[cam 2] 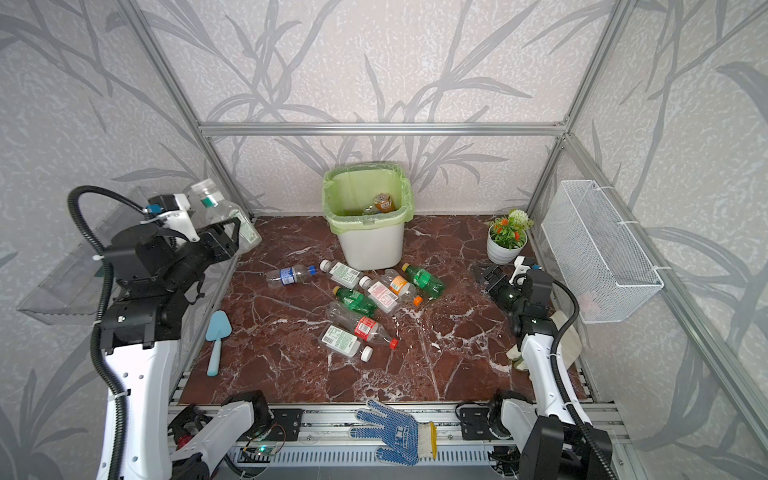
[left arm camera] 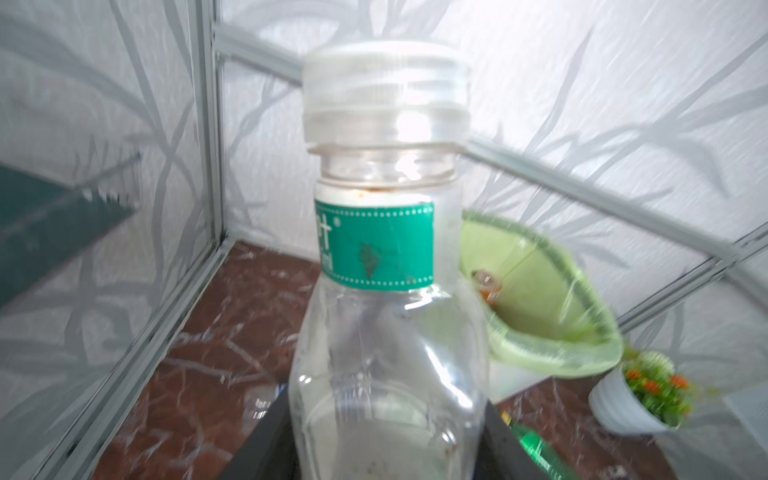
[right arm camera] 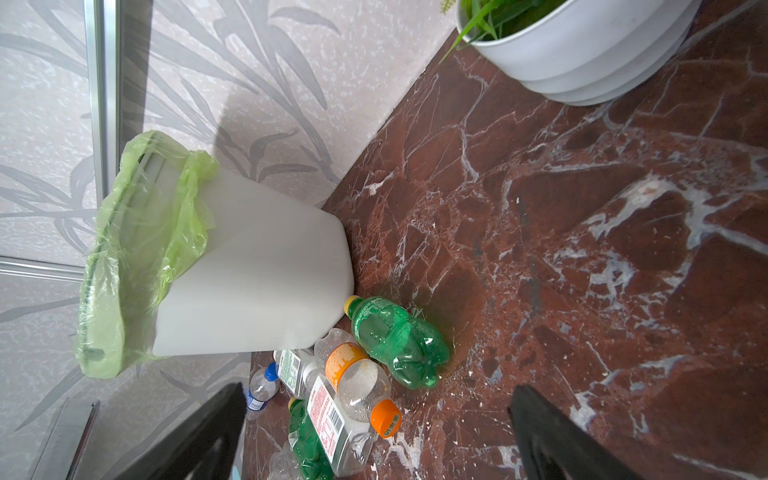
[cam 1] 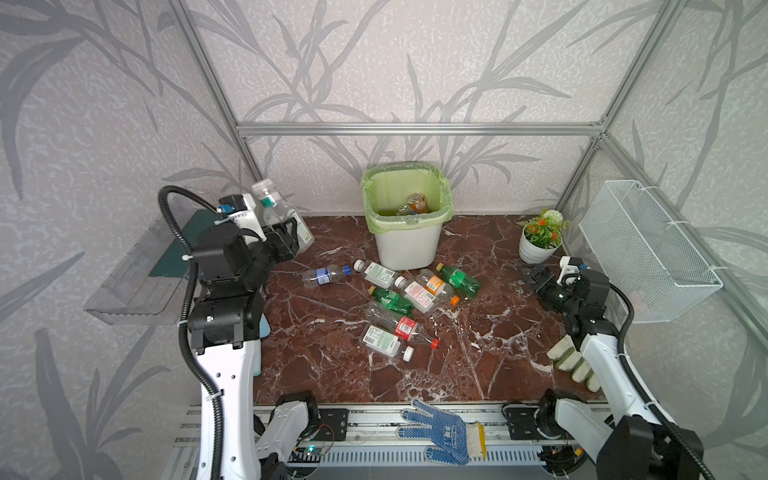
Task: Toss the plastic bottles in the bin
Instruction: 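Lift the green-labelled bottle with the left gripper over the bin and release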
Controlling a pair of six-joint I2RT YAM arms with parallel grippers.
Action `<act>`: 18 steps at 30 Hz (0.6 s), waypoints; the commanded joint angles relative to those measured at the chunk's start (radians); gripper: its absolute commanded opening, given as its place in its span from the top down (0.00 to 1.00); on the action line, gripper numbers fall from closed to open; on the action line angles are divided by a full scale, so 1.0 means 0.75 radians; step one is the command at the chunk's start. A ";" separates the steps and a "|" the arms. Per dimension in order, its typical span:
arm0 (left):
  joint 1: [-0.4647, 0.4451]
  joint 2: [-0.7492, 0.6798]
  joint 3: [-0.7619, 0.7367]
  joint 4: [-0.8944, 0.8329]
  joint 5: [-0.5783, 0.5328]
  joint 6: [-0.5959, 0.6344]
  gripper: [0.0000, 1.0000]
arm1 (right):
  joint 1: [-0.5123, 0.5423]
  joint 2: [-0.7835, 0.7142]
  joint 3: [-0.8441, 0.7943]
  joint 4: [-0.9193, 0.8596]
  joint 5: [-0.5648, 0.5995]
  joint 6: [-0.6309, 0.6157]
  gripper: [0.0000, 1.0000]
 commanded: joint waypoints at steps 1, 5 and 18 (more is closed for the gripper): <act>-0.009 0.028 0.061 0.403 0.055 -0.185 0.78 | -0.005 -0.040 0.039 0.011 -0.018 0.026 0.01; -0.182 0.201 0.173 0.511 0.013 -0.184 0.79 | -0.006 -0.056 0.036 0.018 -0.017 0.048 0.01; -0.866 0.992 0.978 -0.187 -0.558 0.164 0.02 | -0.002 -0.102 0.137 -0.204 -0.055 -0.086 0.01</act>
